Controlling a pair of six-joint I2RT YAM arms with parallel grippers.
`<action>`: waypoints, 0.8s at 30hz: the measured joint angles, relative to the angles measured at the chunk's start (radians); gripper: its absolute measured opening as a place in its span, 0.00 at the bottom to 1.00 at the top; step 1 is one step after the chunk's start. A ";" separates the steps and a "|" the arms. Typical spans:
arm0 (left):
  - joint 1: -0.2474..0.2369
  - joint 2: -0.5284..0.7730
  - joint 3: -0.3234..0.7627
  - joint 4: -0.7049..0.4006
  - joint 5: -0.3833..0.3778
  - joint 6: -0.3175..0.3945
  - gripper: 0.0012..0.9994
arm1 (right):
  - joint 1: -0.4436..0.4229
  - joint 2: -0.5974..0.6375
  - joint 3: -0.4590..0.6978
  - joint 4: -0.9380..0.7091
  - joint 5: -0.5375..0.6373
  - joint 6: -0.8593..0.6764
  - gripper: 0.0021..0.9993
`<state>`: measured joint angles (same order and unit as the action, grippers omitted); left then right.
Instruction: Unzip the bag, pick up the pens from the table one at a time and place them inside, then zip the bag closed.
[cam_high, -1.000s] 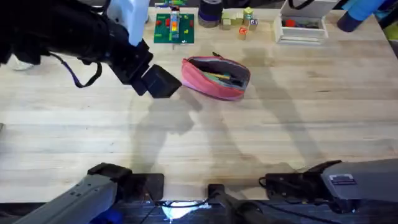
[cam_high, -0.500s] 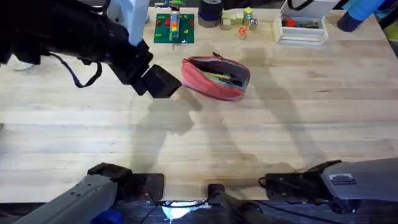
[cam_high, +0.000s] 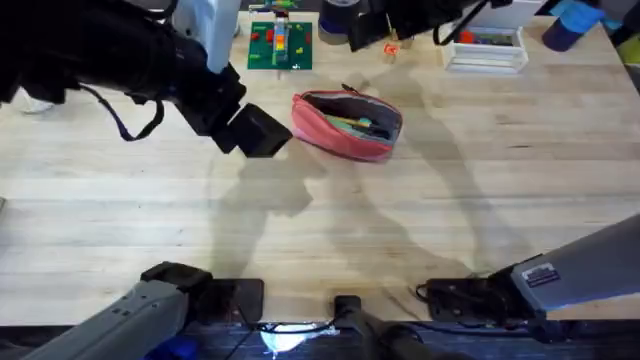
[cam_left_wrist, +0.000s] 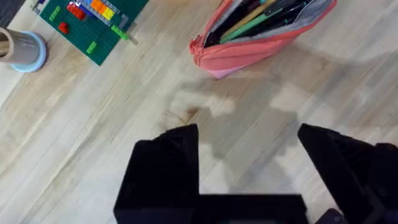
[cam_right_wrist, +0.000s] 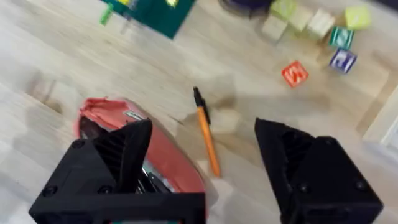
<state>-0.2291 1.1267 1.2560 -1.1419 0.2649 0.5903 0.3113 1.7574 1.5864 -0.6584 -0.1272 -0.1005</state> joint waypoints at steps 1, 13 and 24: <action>0.000 0.000 0.000 0.000 0.000 0.000 1.00 | -0.004 0.009 0.000 -0.011 0.000 0.011 1.00; 0.000 0.000 0.000 0.000 0.000 0.000 0.99 | -0.028 0.038 0.000 -0.077 0.034 0.064 0.99; 0.000 0.000 0.000 0.000 0.000 0.000 0.99 | -0.028 0.058 0.000 -0.073 0.011 0.081 1.00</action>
<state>-0.2291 1.1267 1.2560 -1.1419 0.2649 0.5903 0.2836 1.8157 1.5864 -0.7318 -0.1160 -0.0194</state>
